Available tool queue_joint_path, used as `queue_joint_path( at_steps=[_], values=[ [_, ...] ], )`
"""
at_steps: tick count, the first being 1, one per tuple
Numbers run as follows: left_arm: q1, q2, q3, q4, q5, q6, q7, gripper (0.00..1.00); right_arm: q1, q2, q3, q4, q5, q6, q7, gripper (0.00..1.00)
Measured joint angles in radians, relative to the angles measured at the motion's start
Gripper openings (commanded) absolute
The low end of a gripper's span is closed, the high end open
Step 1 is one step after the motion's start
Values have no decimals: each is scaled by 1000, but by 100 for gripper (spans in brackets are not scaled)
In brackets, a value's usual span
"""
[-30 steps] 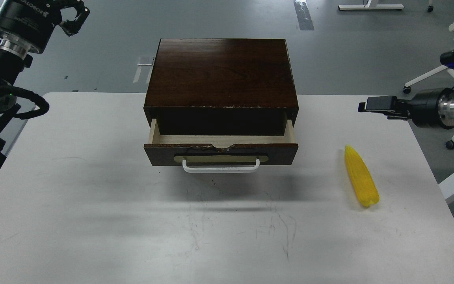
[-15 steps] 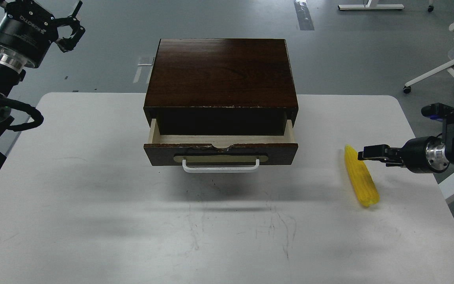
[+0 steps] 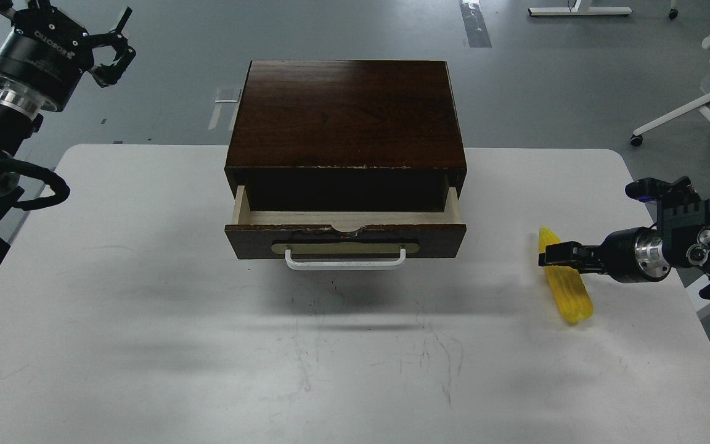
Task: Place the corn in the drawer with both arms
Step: 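Reach the right gripper to the yellow corn cob and grasp it, then lift the corn cob and carry it over the open drawer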
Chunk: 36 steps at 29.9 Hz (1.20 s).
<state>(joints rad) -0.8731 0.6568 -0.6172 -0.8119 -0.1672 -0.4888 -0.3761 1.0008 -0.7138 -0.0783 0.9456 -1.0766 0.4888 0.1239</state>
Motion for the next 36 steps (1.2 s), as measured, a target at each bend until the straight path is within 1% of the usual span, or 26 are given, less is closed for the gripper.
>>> queue_joint_path(
  at_steps=[3,4,5,6,7,10,11,12,15,18,22,26,29,32,36],
  values=[
    [4,5,-1,1,0,0,0,98,-2,5,-2,-2,-1,0,-3,50],
    [5,8,-1,1,0,0,0,98,-2,6,-6,-3,-2,0,-4,45],
    [6,11,-1,1,0,0,0,98,-2,8,-13,-4,-2,0,-4,36],
    [6,14,-1,1,0,0,0,98,-1,9,-22,-5,-2,0,-4,30],
    [6,17,-1,1,0,0,0,98,1,9,-31,-5,-2,0,-4,18],
    [6,21,-1,1,0,0,1,98,6,9,-44,-4,-1,0,-4,8],
    [6,22,-1,1,0,0,1,98,8,9,-45,-4,-2,0,-4,3],
    [6,22,-1,1,0,0,2,98,10,9,-46,-4,-2,0,-4,0],
    [6,24,-1,1,1,0,2,98,24,6,-46,1,-1,0,-4,0],
    [6,24,-1,-1,1,0,3,98,79,-19,-40,34,1,0,-3,0],
    [4,40,3,-3,4,0,7,98,253,-123,-34,140,0,0,-1,0],
    [3,51,5,-5,9,0,7,98,406,-150,-34,201,-12,0,1,0],
    [0,54,5,-5,10,0,10,98,526,-149,-35,238,-38,0,2,0],
    [-3,59,5,-5,11,0,13,98,597,-130,-34,286,-130,0,2,0],
    [-4,61,5,-4,13,0,14,98,676,-42,-29,316,-215,0,2,0]
  ],
)
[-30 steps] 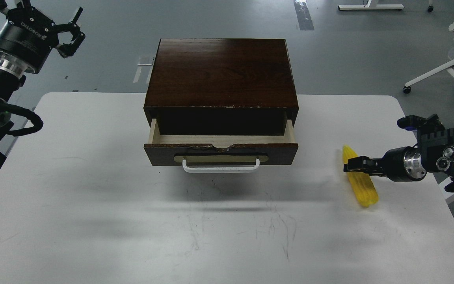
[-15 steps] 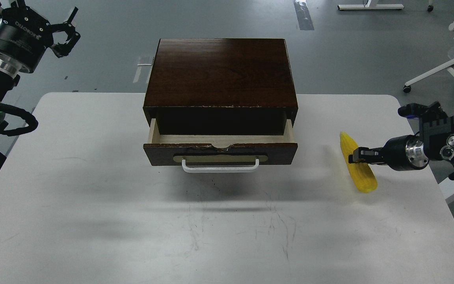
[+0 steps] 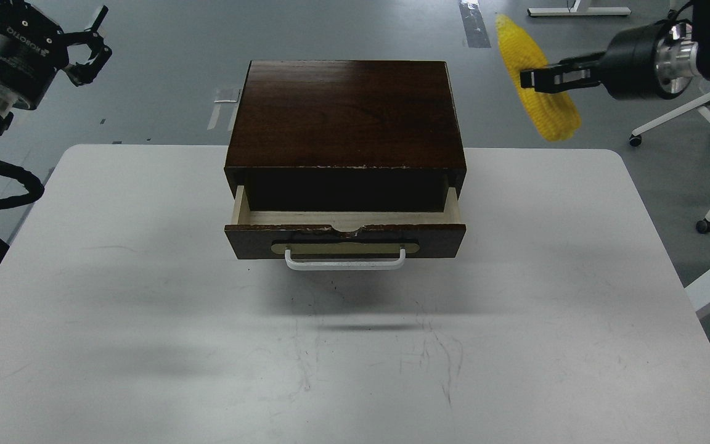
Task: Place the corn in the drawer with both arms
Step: 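Lift the corn cob and carry it over the open drawer, then lower the corn into the drawer and open the right gripper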
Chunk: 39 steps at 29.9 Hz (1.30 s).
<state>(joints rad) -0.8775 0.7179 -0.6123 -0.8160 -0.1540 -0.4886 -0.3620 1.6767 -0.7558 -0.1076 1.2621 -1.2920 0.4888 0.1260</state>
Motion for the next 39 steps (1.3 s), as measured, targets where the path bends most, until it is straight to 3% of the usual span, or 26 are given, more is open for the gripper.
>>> queue_joint_path(
  at_steps=[6,15,22,36,39],
  values=[
    [0,11,1,1,11,0,1,98,87,161,0,31,-129,0,0,0],
    [4,43,1,1,10,0,-3,98,88,268,-10,216,-317,0,10,0],
    [4,49,1,1,10,0,-3,98,64,288,-66,237,-524,0,15,0],
    [5,46,-1,6,9,0,-2,98,29,338,-138,236,-547,0,20,0],
    [7,47,-1,8,9,0,-2,98,23,341,-139,234,-549,0,20,10]
  ],
)
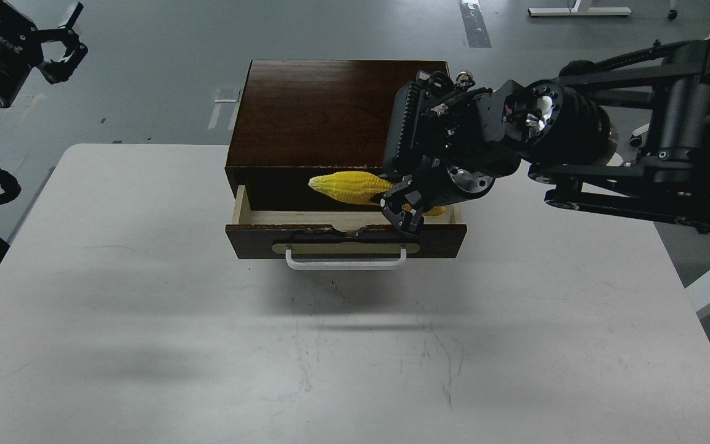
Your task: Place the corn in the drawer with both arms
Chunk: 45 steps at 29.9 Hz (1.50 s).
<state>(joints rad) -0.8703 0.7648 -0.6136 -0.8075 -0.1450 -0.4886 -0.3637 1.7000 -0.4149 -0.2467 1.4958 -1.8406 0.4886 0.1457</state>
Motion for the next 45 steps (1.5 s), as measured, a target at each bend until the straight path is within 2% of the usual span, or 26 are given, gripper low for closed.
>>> queue_joint_path(
  at_steps=[2,6,9,15,22,28,31,33,34,41,45],
  values=[
    [1,1,0,0,0,0,-1,98,-3,5,-1,0,0,0,0,17],
    [1,1,0,1,1,0,-1,98,-9,23,-2,-2,-4,0,0,39],
    [1,1,0,1,1,0,-1,98,-11,27,-2,-5,-4,0,-1,49],
    [1,1,0,2,1,0,0,98,-18,38,-1,-23,-5,0,-1,59],
    [2,5,0,2,1,0,-1,98,-14,58,1,-29,-3,0,-1,60],
    [2,7,0,2,1,0,-1,98,-9,58,6,-32,1,0,-1,65],
    [2,8,0,2,1,0,-1,98,-1,51,40,-38,14,0,-1,74],
    [0,9,-1,2,1,0,0,98,0,42,90,-47,25,0,-1,94],
    [-1,10,-1,2,1,0,0,98,-3,31,123,-49,38,0,-1,98],
    [-9,8,-1,-1,1,0,1,98,-11,-61,307,-53,320,0,-7,100],
    [-18,-2,-1,-1,0,0,1,98,-18,-153,395,-62,540,0,-12,100]
  ],
)
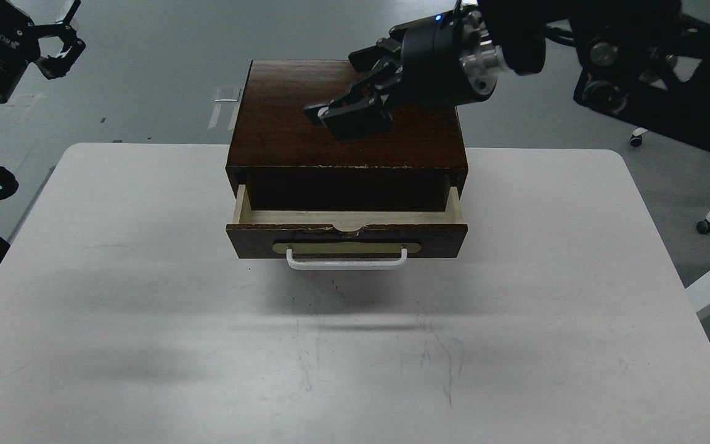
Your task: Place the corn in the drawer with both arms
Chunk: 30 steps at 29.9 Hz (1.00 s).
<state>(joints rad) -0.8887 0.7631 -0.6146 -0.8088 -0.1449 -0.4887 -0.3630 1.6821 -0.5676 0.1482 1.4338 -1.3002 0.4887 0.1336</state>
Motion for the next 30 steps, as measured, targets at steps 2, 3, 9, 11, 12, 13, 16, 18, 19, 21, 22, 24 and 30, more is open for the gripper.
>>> queue_joint_path(
  at_steps=[2,3,9,11,12,13,16,18,19,21,22,24,30],
  values=[
    [-1,-4,0,2,-1,0,-4,98,-17,-35,30,-13,131,0,0,100],
    [-2,-6,0,4,-1,0,-5,98,-27,-52,44,-26,209,0,0,100],
    [-11,-31,-1,9,-1,0,-4,98,-72,-129,91,-158,574,0,3,100],
    [-14,-43,-1,10,-1,0,-4,98,-85,-157,101,-212,668,0,6,100],
    [-16,-51,-1,10,-1,0,-3,98,-98,-167,104,-250,736,0,7,100],
    [-16,-59,-1,10,-1,0,-2,98,-113,-175,105,-286,803,0,7,100],
    [-16,-82,-4,10,-1,0,-2,98,-162,-193,106,-364,970,0,5,100],
    [-17,-100,-12,14,-4,0,-2,98,-206,-201,109,-408,1075,0,4,100],
    [-17,-112,-14,20,-5,0,-2,98,-234,-203,110,-434,1132,0,4,100],
    [-19,-134,-16,31,-7,0,-3,98,-278,-204,117,-478,1236,0,5,100],
    [-21,-147,-17,35,-7,0,-4,98,-301,-204,124,-504,1297,0,5,100],
    [-27,-168,-17,38,-7,0,-4,98,-345,-205,143,-547,1431,0,2,100],
    [-29,-181,-18,40,-7,0,-4,98,-468,-206,169,-606,1799,0,-12,100]
  ],
)
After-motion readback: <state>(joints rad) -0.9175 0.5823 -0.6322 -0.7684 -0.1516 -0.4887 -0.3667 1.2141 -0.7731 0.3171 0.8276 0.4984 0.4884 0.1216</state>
